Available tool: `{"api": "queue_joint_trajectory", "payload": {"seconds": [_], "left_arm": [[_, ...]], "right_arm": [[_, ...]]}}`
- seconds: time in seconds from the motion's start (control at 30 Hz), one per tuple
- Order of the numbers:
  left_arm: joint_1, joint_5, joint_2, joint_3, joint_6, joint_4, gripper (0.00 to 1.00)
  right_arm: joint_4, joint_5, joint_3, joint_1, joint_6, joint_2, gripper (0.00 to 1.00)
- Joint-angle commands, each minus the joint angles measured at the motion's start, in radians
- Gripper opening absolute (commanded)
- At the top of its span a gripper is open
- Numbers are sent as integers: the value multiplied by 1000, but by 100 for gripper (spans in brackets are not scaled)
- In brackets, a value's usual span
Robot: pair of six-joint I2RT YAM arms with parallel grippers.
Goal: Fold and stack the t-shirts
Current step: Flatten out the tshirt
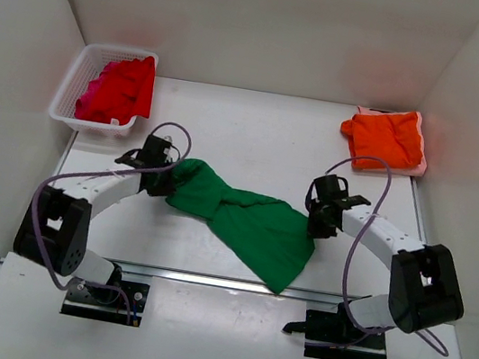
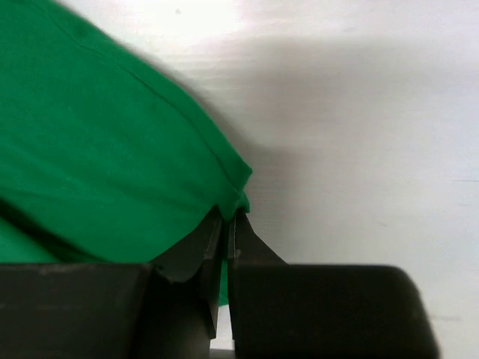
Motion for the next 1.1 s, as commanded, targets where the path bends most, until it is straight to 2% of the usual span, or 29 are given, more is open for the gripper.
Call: {"api": "queue_joint_trajectory", "payload": {"seconds": [0.0, 0.03, 0.07, 0.23, 0.33, 0.4, 0.5, 0.53, 0.57, 0.63, 0.67, 0.7, 0.73, 0.83, 1.0, 1.07], "left_arm": [[88, 105, -133, 163, 18, -82, 0], [97, 117, -144, 207, 22, -94, 0], [131, 134, -139, 363, 24, -143, 0], [134, 150, -92, 818, -5, -245, 0], [137, 177, -122, 945, -80, -222, 0], [146, 196, -168, 963, -122, -185, 0], [162, 203, -235, 883, -152, -162, 0], [195, 307, -263, 798, -194, -186, 0], [195, 350, -274, 762, -200, -196, 0], [176, 357, -320, 719, -203, -229, 0], [177, 361, -349, 681, -209, -232, 3], [166, 372, -369, 662, -217, -225, 10], [166, 381, -398, 618, -223, -231, 10], [163, 378, -427, 472, -194, -265, 3], [140, 417, -411, 37, -133, -217, 0], [134, 401, -377, -68, -122, -154, 0]], "right_arm": [[-19, 23, 102, -47, -69, -109, 0], [-24, 15, 124, -62, -107, -123, 0], [-31, 1, 179, -75, -152, -155, 0], [-24, -37, 371, -119, -261, -212, 0], [-1, -63, 461, -119, -291, -263, 0], [22, -95, 490, -119, -301, -294, 0], [36, -125, 515, -132, -308, -320, 0], [-10, -145, 538, -154, -318, -320, 0], [-25, -139, 527, -152, -315, -340, 0], [-18, -155, 504, -153, -299, -381, 0], [-16, -178, 489, -161, -296, -398, 0], [-27, -209, 478, -176, -284, -415, 0], [-31, -214, 477, -185, -281, -422, 0], [-76, -212, 425, -184, -302, -420, 0], [-16, -254, 252, -191, -272, -418, 0], [-4, -258, 182, -178, -267, -400, 0]]}}
